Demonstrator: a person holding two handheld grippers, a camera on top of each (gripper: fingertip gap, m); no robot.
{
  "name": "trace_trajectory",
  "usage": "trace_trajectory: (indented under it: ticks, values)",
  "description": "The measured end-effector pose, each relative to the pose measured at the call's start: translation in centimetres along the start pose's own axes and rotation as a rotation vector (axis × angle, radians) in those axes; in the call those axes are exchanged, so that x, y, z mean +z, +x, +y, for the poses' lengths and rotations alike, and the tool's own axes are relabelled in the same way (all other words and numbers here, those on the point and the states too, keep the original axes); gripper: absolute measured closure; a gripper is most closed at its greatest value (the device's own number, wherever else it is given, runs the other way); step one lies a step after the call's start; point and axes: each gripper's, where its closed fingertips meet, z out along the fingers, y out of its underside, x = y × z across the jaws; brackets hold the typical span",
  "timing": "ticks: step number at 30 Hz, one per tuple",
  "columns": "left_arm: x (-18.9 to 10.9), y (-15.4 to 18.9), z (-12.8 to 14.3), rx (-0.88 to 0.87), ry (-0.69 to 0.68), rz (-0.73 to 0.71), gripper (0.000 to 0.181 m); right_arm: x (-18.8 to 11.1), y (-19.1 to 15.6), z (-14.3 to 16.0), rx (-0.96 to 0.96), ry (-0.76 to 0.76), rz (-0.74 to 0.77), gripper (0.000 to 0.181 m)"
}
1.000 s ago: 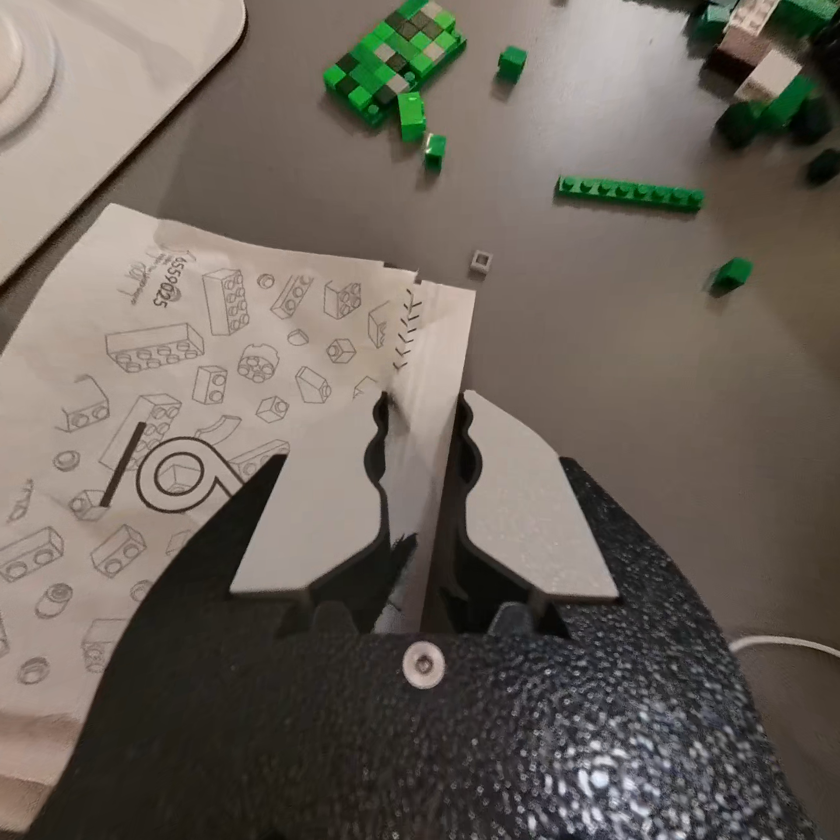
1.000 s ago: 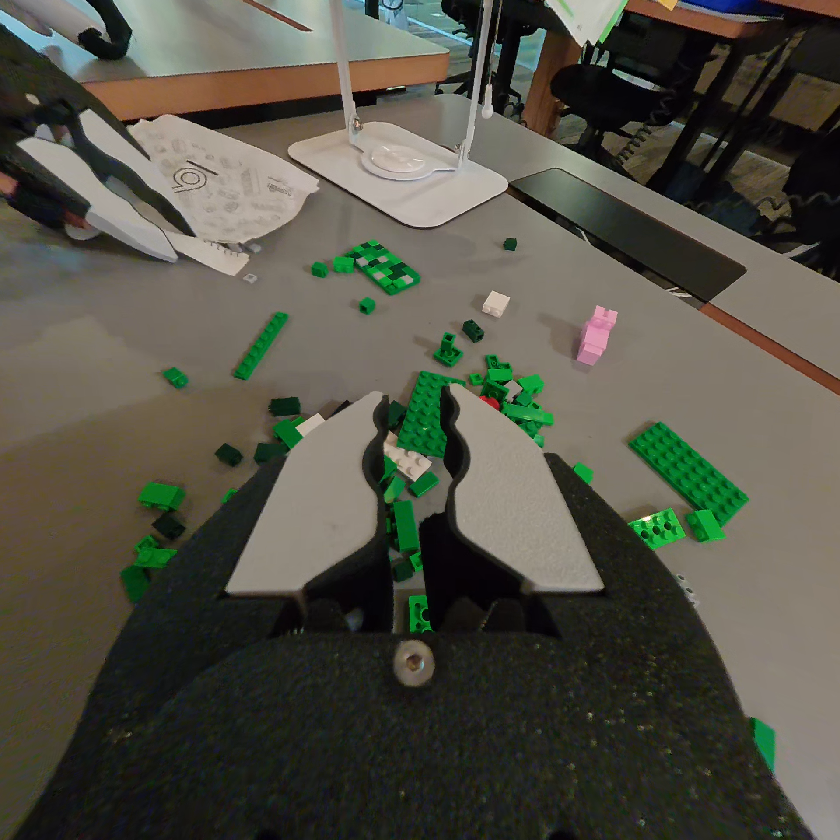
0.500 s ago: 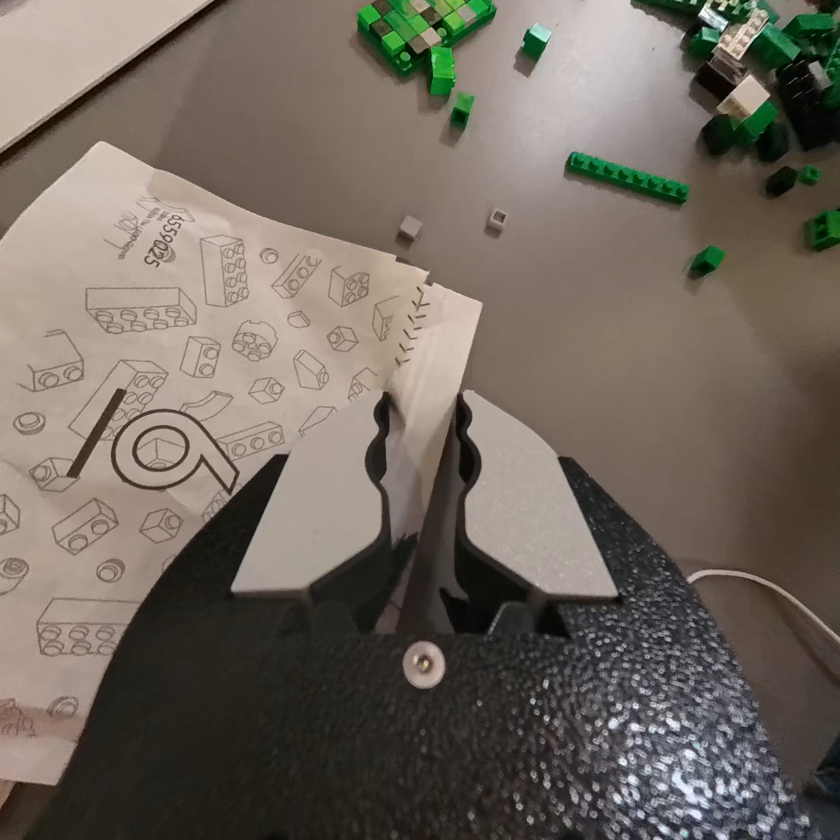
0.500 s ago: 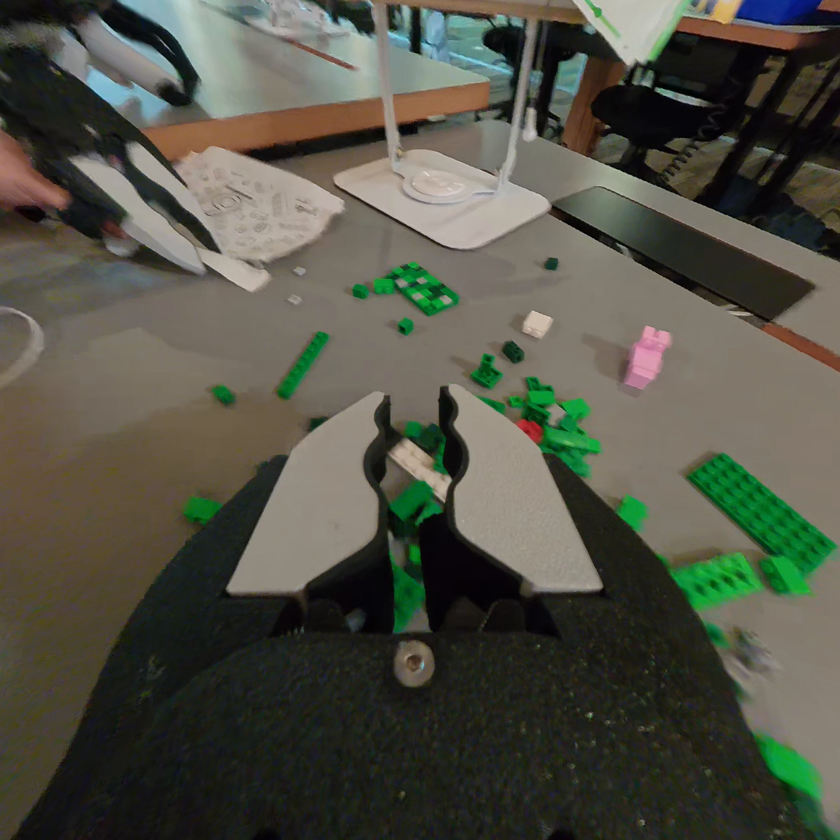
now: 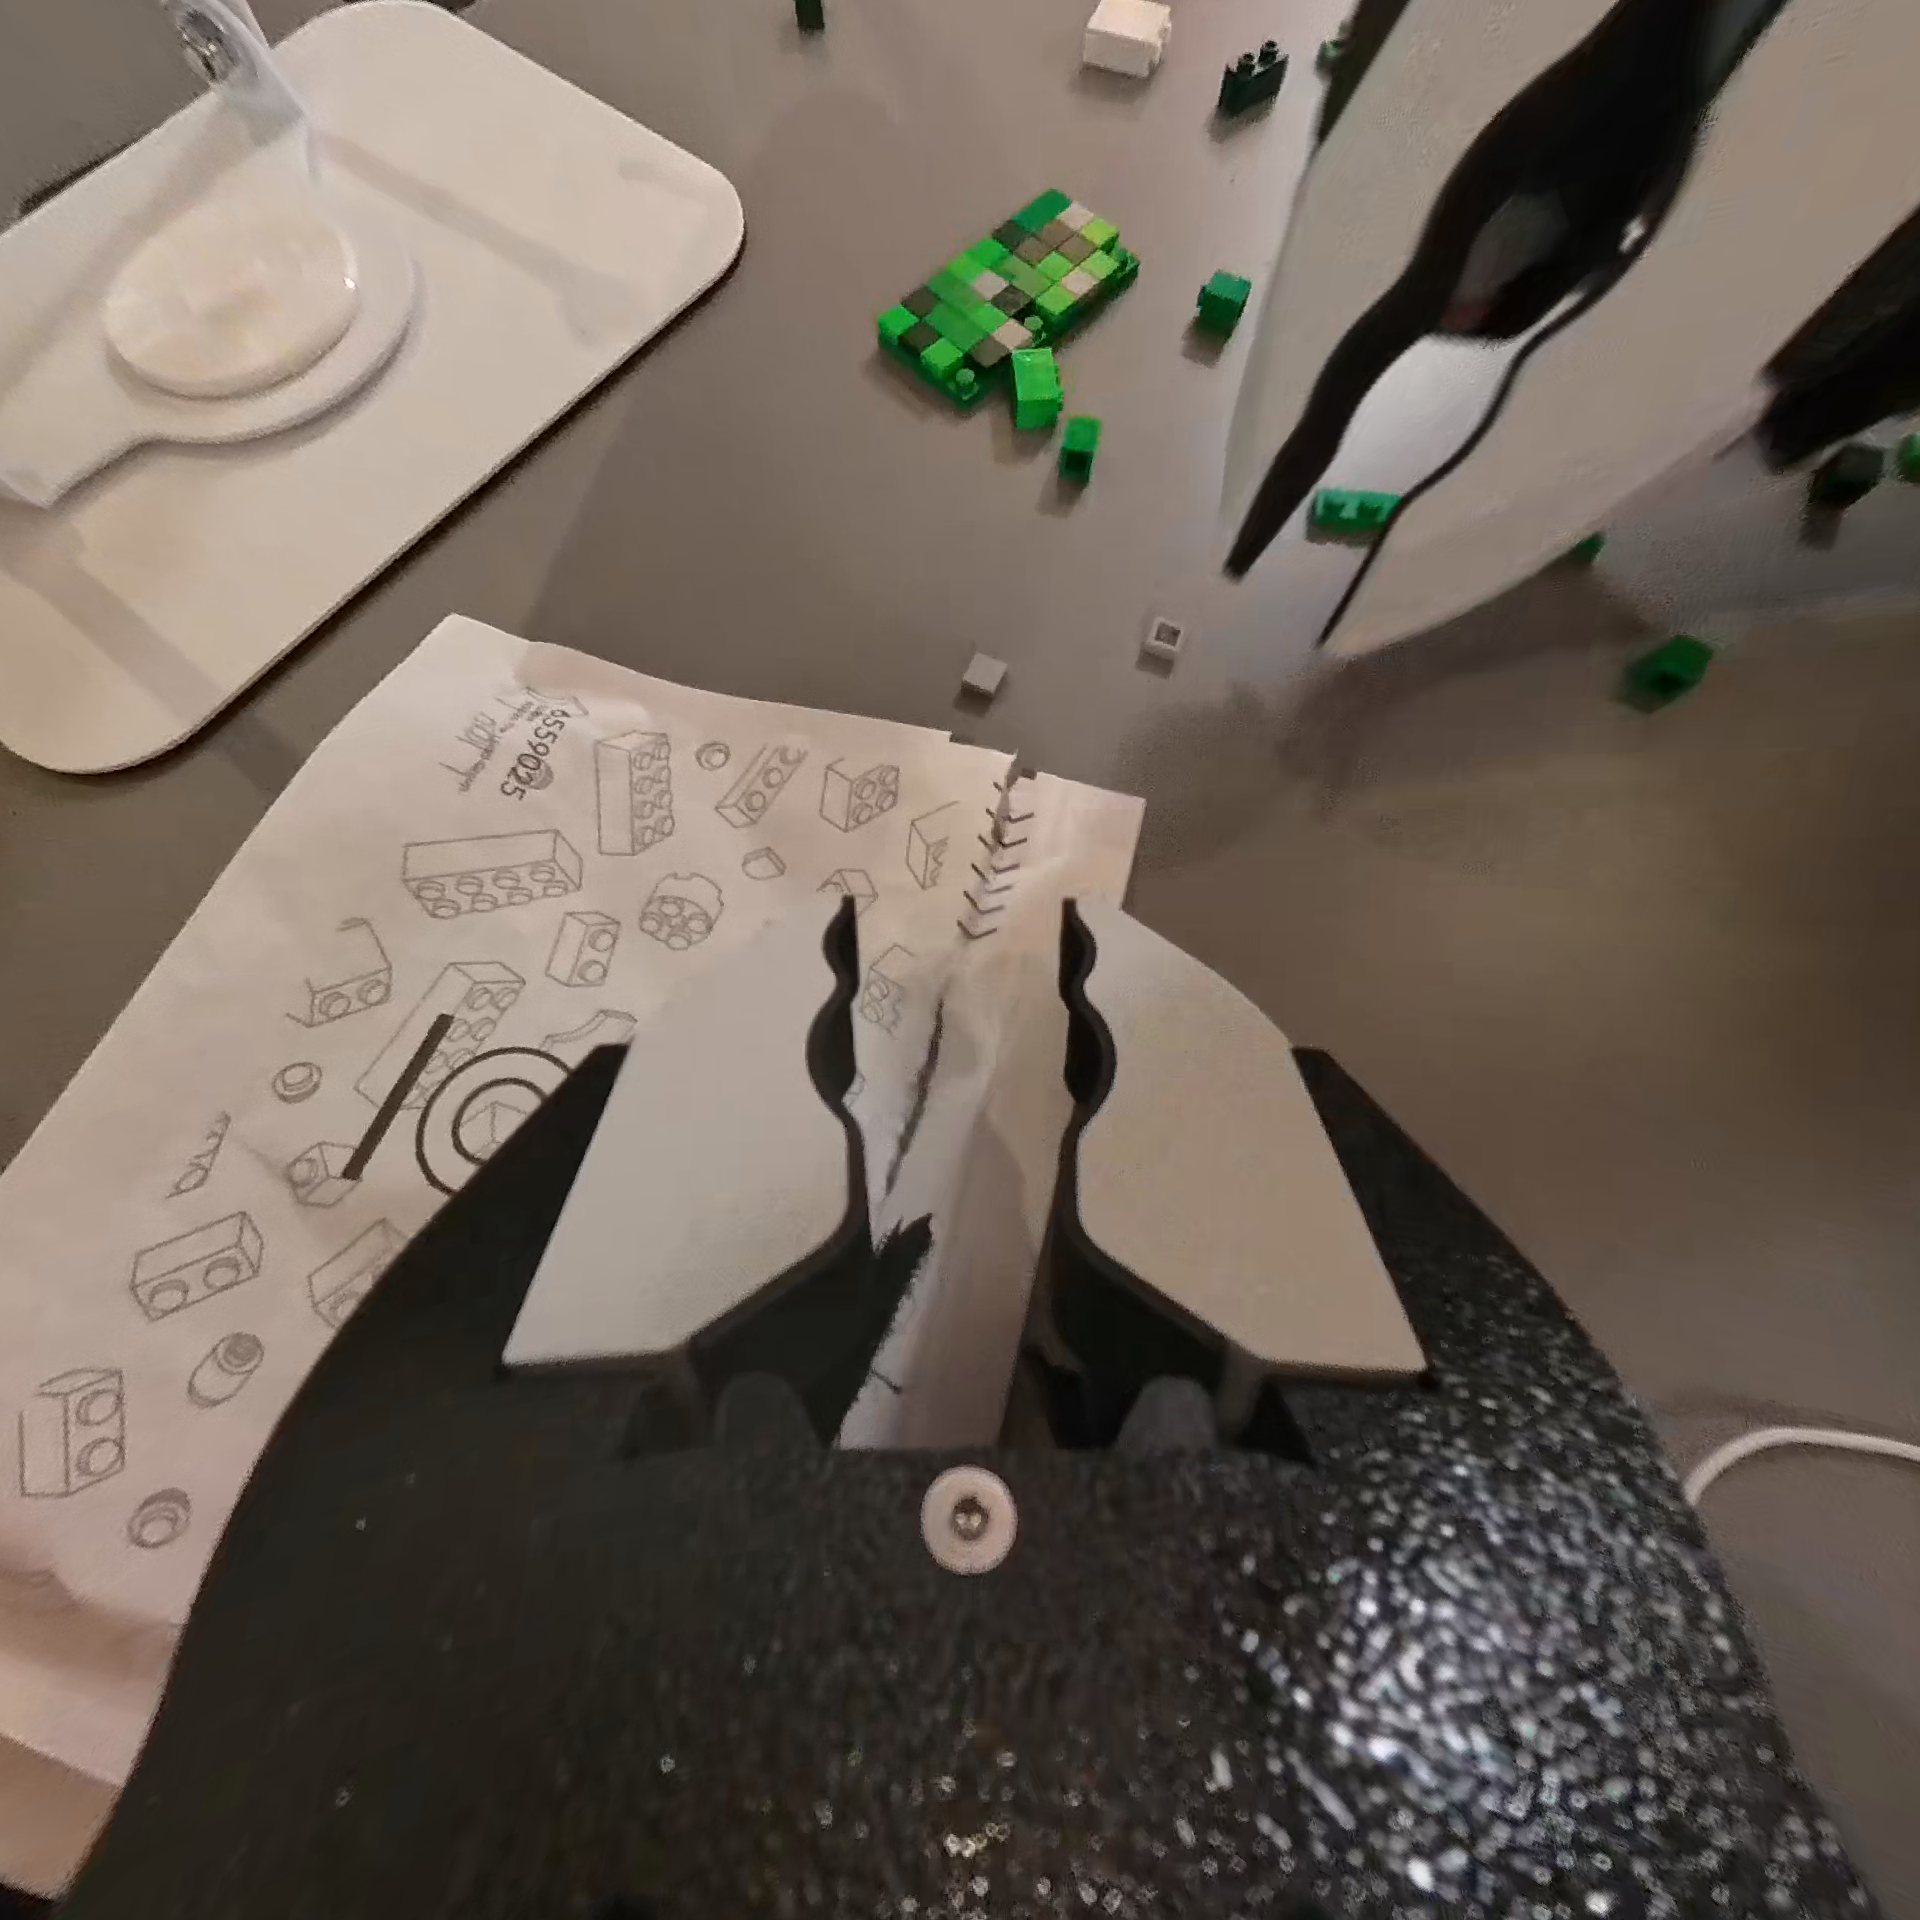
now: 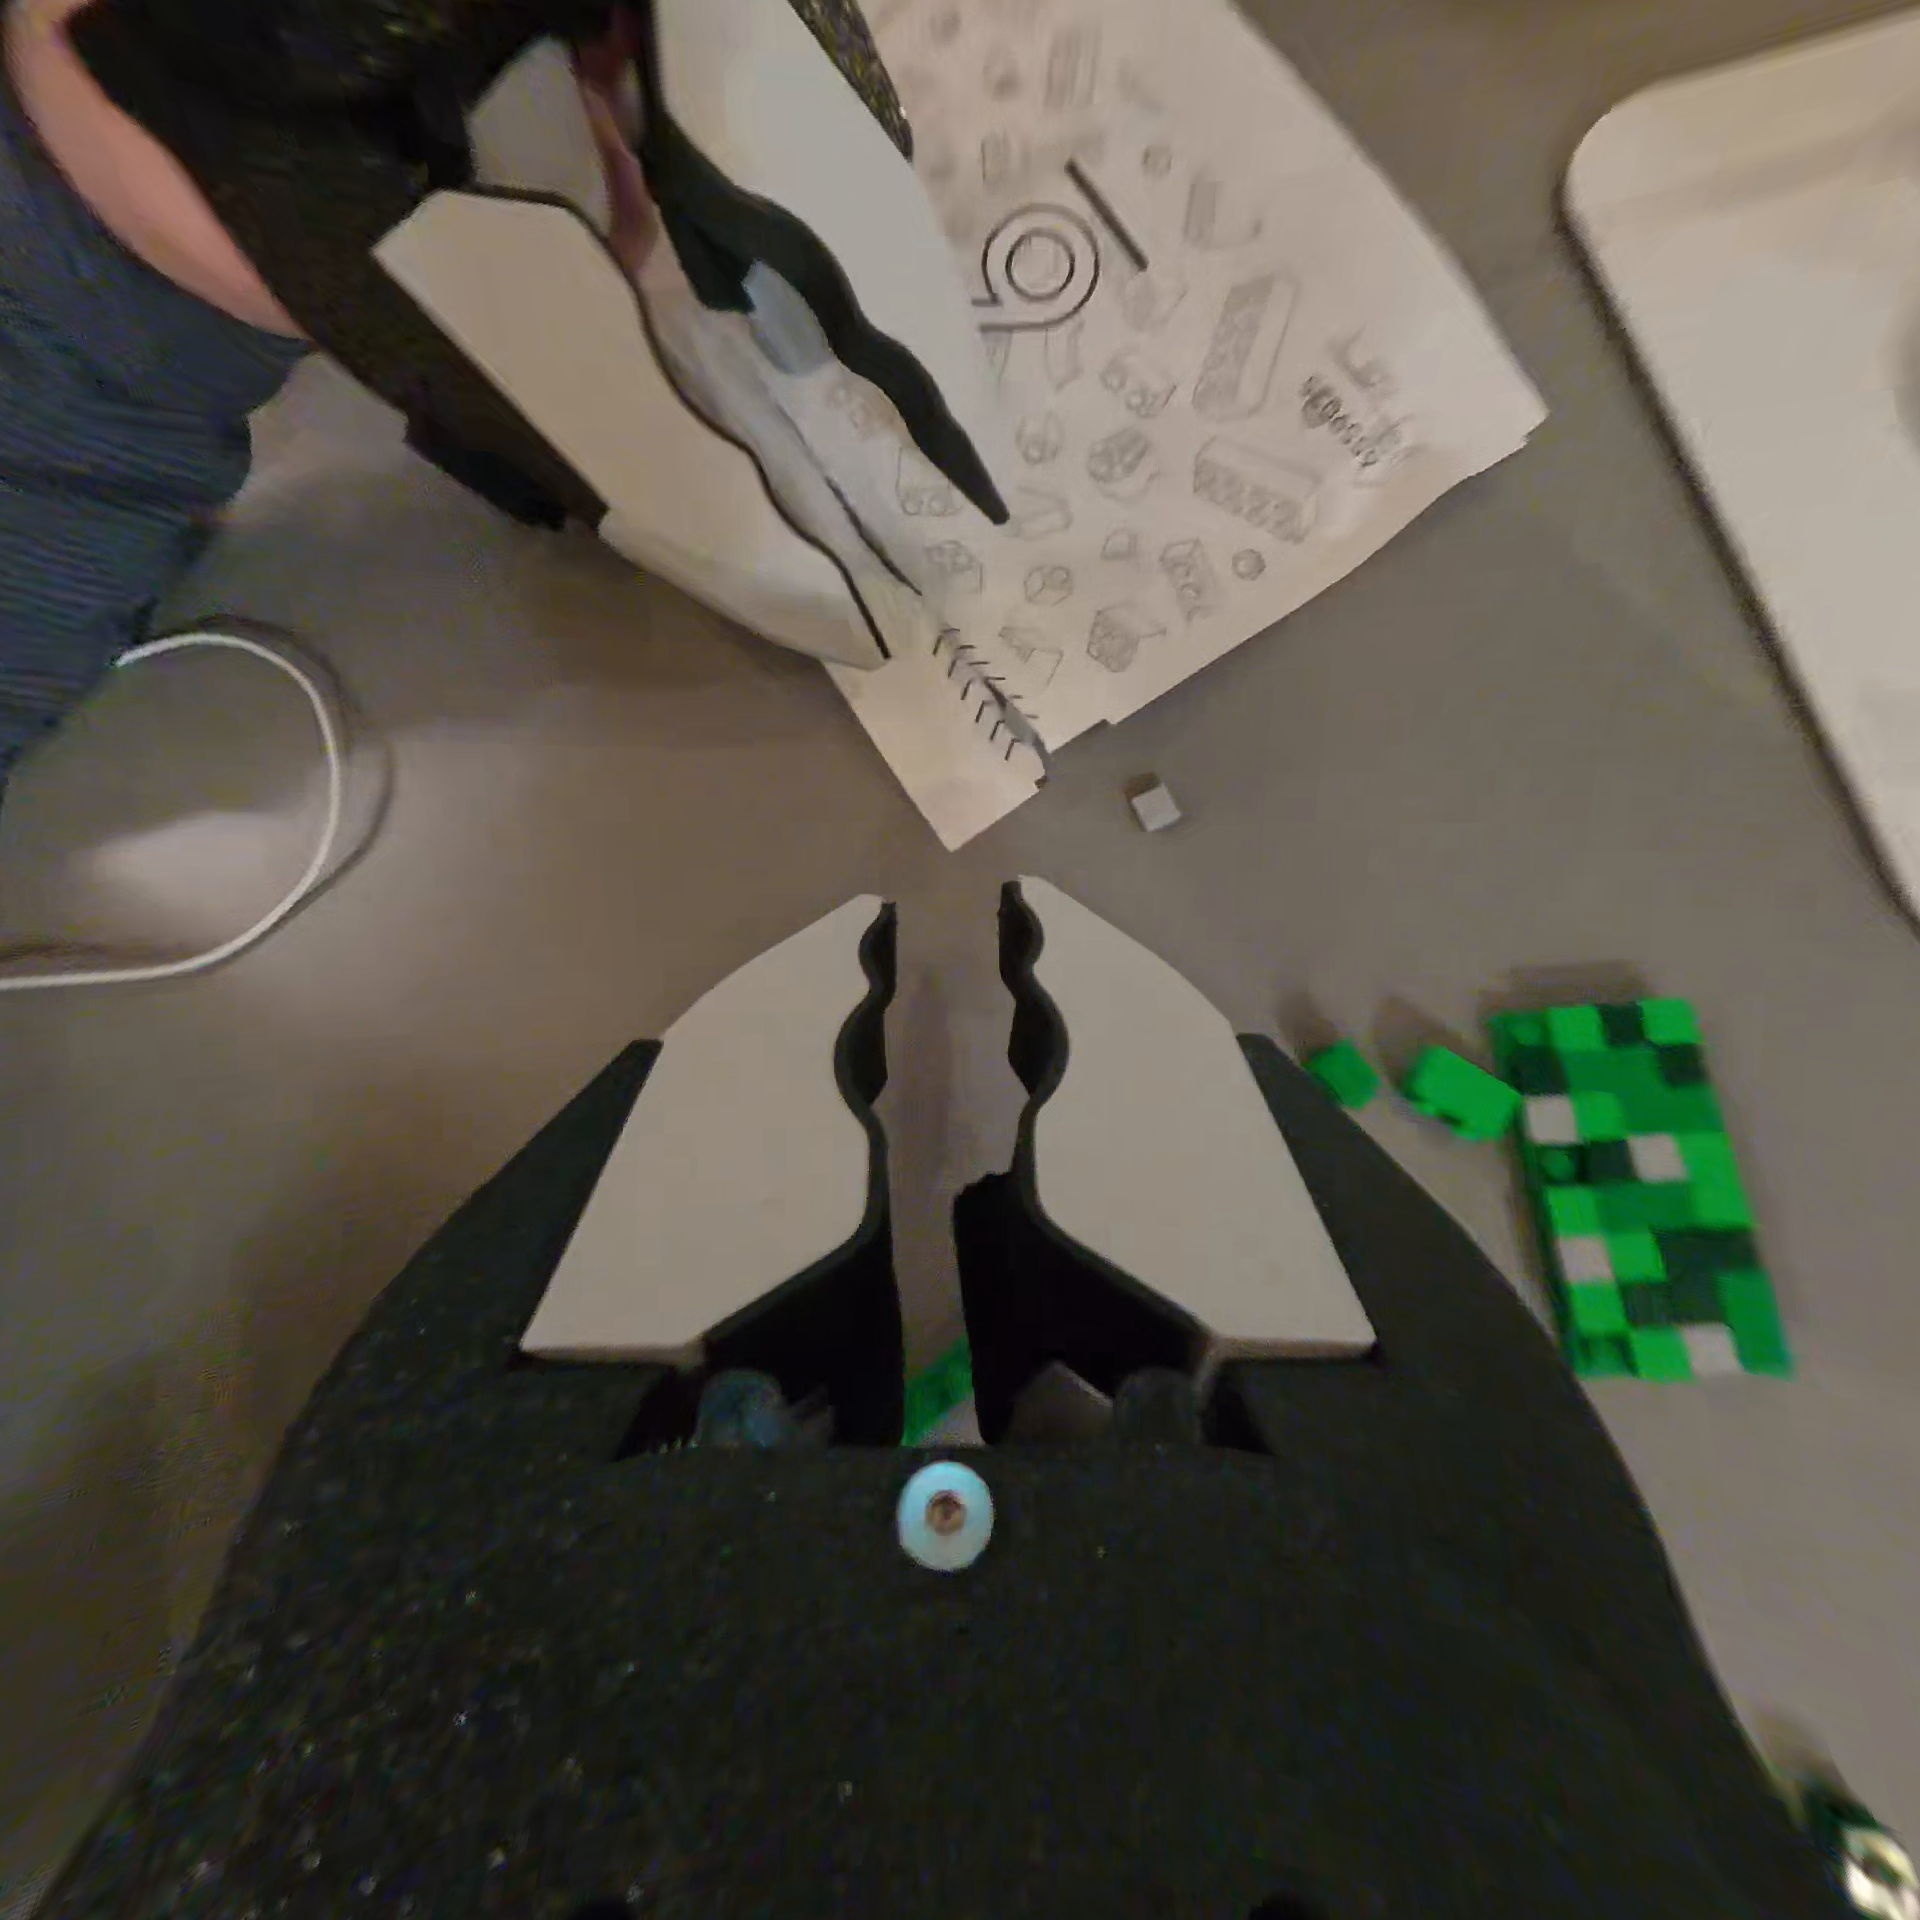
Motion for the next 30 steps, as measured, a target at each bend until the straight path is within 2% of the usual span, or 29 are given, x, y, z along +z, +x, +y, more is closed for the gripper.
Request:
trace_trajectory:
  ticks: [6,9,10,15,26,30]
  values:
    - [1.4,-0.9,1.4,-0.023,-0.066,-0.033,0.156,3.0,1.3,0.0,0.026,-0.064,-0.015,0.162]
    - [1.6,-0.8,1.2,-0.101,-0.023,0.025,0.179,3.5,1.6,-0.6,0.028,-0.044,-0.011,0.162]
    - [1.6,-0.8,1.2,-0.13,-0.015,0.039,0.181,3.7,1.6,-0.9,0.032,-0.037,-0.014,0.162]
    - [1.6,-0.9,1.1,-0.225,0.018,0.095,0.181,4.6,1.8,-1.5,0.037,-0.043,-0.023,0.161]
    - [1.0,-1.3,1.4,-0.226,-0.003,0.064,0.181,5.9,2.6,-2.5,0.007,-0.063,0.025,0.165]
    - [0.8,-1.5,1.9,-0.209,-0.028,0.047,0.181,6.0,2.6,-2.3,-0.005,-0.1,0.03,0.172]
